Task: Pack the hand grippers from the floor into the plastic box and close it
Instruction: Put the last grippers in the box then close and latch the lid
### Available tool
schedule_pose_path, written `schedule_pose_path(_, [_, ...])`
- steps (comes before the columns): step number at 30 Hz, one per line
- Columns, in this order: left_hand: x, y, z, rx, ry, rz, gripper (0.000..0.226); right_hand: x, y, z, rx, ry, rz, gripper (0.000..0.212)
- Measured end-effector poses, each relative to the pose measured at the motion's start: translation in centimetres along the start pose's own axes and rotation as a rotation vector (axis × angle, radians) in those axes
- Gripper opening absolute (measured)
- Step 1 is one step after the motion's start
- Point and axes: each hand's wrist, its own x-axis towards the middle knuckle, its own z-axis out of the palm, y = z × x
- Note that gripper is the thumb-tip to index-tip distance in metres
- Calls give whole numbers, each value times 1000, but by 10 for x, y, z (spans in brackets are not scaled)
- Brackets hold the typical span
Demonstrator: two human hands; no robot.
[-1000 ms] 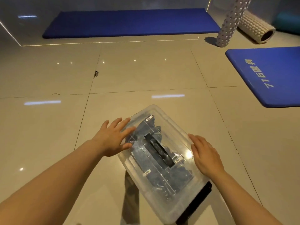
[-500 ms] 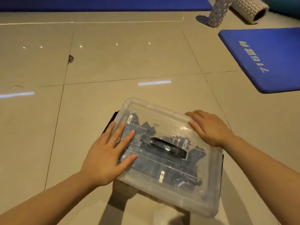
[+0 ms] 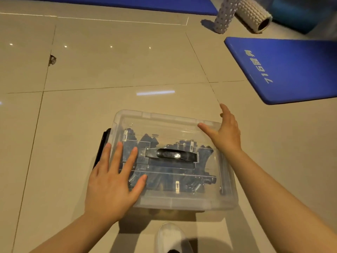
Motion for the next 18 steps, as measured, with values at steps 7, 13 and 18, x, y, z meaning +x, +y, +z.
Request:
schedule_pose_path(7, [4,-2,-1,6,1,21,70,-111,45,-14,146,-14,434,101])
schedule_pose_path(13, [4,-2,-1,-1,-8,13,71,-116,35,-18,421,-99,647,102])
schedule_pose_path(18, [4,-2,-2,-6,-1,15,71,-126,21,-19,64,76,434,76])
